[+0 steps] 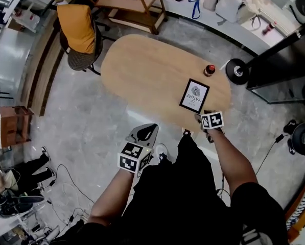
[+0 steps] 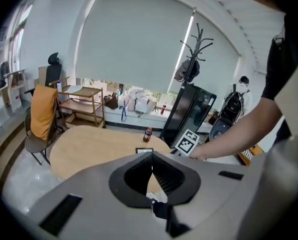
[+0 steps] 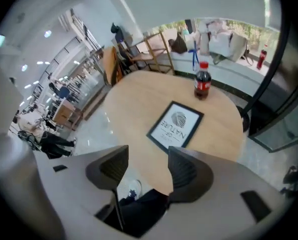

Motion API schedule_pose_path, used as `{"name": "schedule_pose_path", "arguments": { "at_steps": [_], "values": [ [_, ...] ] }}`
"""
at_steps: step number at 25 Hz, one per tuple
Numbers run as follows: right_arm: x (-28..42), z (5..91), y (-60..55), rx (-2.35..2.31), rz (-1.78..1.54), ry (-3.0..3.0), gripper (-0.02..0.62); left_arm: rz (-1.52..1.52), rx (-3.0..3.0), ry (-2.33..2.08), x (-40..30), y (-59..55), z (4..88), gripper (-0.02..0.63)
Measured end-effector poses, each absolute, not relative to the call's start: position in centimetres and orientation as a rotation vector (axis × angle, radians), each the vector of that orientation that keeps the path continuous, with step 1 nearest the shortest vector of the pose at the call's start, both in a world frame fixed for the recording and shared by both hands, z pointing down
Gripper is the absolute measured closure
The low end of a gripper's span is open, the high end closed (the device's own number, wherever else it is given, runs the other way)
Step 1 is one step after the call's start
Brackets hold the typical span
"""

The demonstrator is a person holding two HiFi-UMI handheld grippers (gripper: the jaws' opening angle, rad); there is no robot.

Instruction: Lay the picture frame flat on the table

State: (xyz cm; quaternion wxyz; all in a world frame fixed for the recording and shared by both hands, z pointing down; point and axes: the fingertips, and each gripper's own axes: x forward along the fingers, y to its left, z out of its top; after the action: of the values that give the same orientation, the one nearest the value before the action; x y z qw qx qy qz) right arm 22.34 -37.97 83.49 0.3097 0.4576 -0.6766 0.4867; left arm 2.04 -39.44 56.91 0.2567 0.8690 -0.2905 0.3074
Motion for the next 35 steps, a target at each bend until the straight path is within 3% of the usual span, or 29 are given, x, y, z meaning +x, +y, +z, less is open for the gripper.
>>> {"name": "schedule_pose_path", "arguments": {
  "at_steps": [8,10,12,18,26,35],
  "values": [
    [16.6,64.2,-32.7,1.596,1.279,-2.091,0.417,0.703,2.536,-0.654,-0.8,-35.5,51.0,0.601],
    [15.3,60.3,-30.5,1.674,1.257,-2.172,0.526,0.66,2.551,-0.625,-1.4,-33.8,49.9,0.601],
    [14.3,56.6,-28.3,1.737,1.246,-2.261,0.575,0.606,2.56,-0.598,-1.8,-32.5,48.9,0.601],
    [12.4,49.3,-22.7,1.791,1.194,-2.442,0.592,0.639,2.611,-0.491,-1.2,-27.8,48.4,0.601],
    [11.6,47.2,-18.9,1.707,0.997,-2.459,0.594,0.691,2.679,-0.496,-1.1,-23.7,48.0,0.601],
    [16.3,44.9,-12.7,1.649,0.841,-2.453,0.594,0.617,2.627,-0.589,3.6,-20.0,47.4,0.601]
  ]
}}
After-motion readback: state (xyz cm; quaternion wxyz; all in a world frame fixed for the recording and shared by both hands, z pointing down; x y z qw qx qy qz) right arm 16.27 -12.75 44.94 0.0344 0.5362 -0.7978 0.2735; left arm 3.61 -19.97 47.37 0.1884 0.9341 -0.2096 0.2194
